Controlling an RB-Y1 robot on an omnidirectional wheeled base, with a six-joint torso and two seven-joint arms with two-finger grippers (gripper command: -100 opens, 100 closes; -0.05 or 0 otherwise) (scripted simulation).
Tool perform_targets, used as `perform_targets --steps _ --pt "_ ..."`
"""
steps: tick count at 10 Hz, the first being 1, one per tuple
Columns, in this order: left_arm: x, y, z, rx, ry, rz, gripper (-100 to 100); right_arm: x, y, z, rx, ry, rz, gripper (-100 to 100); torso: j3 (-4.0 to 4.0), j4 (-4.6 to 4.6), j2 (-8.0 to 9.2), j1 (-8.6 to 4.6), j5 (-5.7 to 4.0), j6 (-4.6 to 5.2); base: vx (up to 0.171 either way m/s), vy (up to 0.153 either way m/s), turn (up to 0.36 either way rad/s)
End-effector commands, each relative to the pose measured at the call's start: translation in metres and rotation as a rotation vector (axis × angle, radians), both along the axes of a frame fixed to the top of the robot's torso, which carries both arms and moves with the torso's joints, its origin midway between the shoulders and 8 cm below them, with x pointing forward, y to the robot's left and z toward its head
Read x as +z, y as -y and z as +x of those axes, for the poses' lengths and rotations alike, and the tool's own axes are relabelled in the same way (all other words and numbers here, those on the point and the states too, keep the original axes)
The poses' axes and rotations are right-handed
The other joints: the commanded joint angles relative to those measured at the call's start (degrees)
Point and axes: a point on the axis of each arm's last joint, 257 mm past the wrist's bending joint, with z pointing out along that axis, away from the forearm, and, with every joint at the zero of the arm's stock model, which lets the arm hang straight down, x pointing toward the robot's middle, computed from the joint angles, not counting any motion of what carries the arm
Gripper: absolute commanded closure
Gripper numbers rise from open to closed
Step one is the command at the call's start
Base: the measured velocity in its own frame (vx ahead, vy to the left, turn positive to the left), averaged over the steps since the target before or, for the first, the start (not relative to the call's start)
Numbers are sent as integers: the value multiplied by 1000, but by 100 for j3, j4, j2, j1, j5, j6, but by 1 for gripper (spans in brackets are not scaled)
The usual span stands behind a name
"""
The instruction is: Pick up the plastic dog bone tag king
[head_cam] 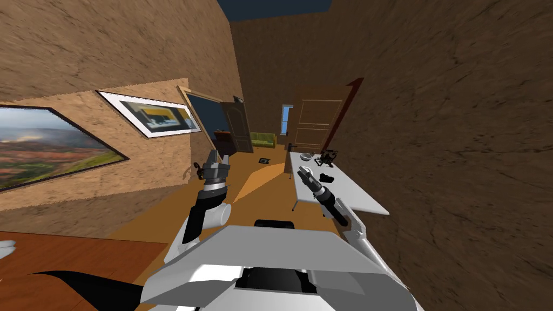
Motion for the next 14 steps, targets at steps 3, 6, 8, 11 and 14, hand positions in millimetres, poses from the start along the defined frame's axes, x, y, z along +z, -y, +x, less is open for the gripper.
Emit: perform_targets --steps 3,6,8,11,14 --pt "0 0 0 0 0 0 0 -41 -6 11 23 -26 -156 -100 -1 0 -3 0 0 1 -34 -2 163" --pt "0 0 0 0 0 0 0 -75 -8 18 70 -27 -327 -100 -1 0 -3 -3 -1 6 -38 -1 230" --pt "0 0 0 0 0 0 0 -108 1 26 76 -60 -432 -100 -2 -1 -4 -2 -1 7 -36 -2 209" --pt "0 0 0 0 0 0 0 -147 17 33 80 -100 -557 -100 -1 0 -2 -3 -1 2 -34 -6 167" --pt "0 0 0 0 0 0 0 -170 30 37 94 -116 -656 -100 -4 -1 -7 -1 0 2 -20 -2 123"
